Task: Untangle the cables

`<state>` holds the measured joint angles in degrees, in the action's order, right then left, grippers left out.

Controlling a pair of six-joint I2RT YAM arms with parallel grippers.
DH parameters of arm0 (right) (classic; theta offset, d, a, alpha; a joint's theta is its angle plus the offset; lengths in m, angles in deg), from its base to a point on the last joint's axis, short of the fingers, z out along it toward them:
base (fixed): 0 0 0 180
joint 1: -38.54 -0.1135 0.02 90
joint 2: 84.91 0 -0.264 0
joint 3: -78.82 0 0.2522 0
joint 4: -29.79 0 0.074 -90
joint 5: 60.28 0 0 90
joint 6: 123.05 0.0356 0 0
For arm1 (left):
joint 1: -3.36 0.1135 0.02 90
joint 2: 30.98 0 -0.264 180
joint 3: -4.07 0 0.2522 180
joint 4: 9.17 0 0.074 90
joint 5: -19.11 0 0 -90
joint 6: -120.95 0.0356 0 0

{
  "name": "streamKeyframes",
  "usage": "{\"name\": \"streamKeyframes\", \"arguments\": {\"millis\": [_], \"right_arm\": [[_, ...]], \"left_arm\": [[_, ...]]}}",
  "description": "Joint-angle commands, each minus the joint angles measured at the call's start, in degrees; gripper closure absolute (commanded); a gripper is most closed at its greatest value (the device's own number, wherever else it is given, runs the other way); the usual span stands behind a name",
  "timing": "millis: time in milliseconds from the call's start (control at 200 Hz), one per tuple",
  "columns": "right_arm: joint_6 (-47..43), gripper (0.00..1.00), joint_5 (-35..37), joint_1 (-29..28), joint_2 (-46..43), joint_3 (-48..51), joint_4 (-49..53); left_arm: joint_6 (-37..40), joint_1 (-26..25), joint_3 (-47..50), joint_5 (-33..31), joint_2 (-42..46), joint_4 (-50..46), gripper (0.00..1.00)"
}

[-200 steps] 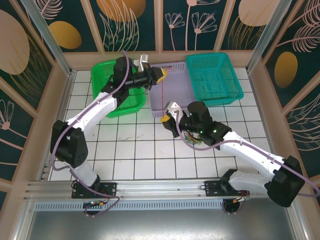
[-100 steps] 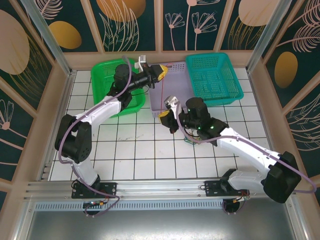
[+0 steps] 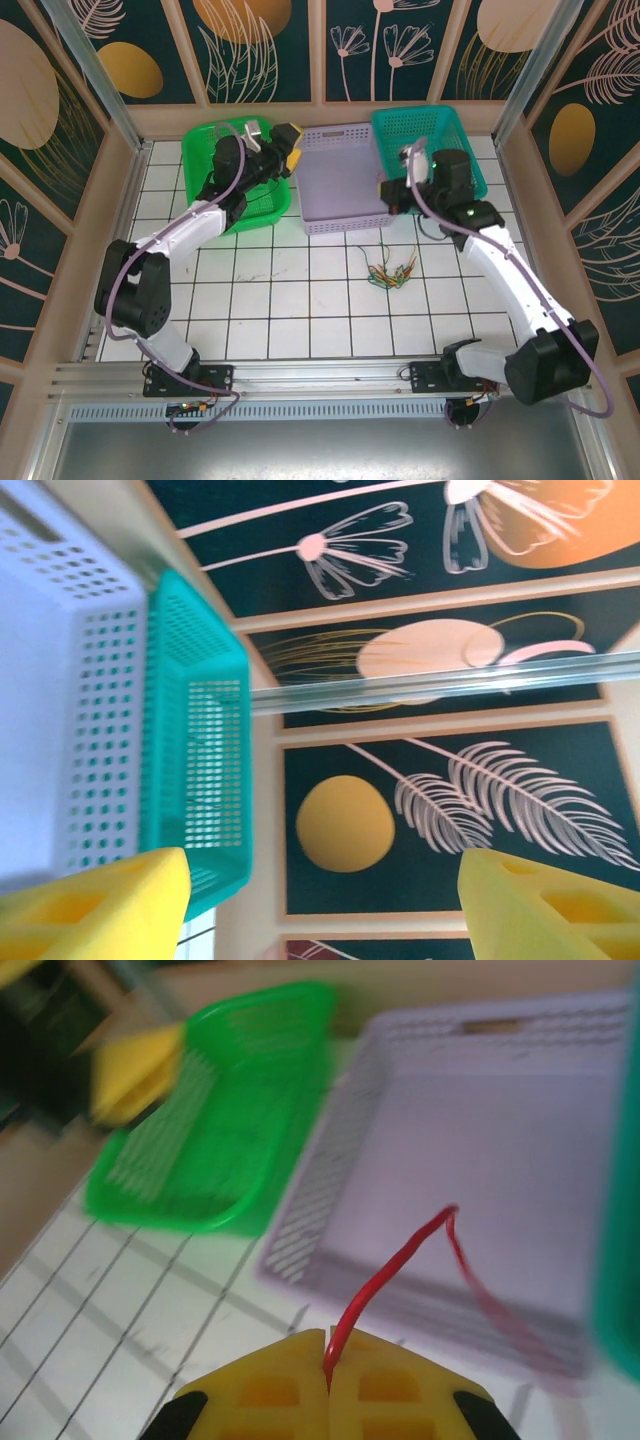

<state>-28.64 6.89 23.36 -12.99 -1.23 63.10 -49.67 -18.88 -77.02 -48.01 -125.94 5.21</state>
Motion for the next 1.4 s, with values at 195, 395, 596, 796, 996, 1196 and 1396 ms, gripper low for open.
{"name": "streamKeyframes", "arguments": {"millis": [195, 395, 596, 796, 996, 1196, 1396], "right_arm": [[1.62, 1.0, 6.26, 13.95, 20.99, -19.13, -4.7], [0.24, 1.0, 5.16, 15.74, 39.79, -36.35, -6.47], [2.93, 0.64, 5.74, 15.04, 44.61, -34.08, -6.85], [12.81, 0.23, 11.09, 11.03, 27.3, -14.13, -13.16], [28.7, 0.33, 22.46, 6.23, 9.06, 0.65, -4.63], [52.24, 0.39, 21.22, 1.93, -8.59, 17.44, 12.63], [57.31, 0.35, 11.88, 1.0, -13.1, 32.05, 7.89]], "left_arm": [[8.67, -1.75, 6.61, 1.05, 11.24, -7.67, 0.29], [9.04, -4.85, 12.0, -0.2, 16.26, -9.55, 0.29], [8.9, -6.07, 15.72, -1.33, 19.97, -11.18, 0.29], [10.94, -6.15, 17.07, -1.8, 22.28, -16.57, 0.29], [11.25, -6.41, 20.36, -1.69, 22.37, -18.05, 0.3], [12.44, -7.15, 23.14, -1.18, 22.01, -20.67, 0.32], [13.45, -8.89, 26.47, -0.21, 21.83, -21.37, 0.36]]}}
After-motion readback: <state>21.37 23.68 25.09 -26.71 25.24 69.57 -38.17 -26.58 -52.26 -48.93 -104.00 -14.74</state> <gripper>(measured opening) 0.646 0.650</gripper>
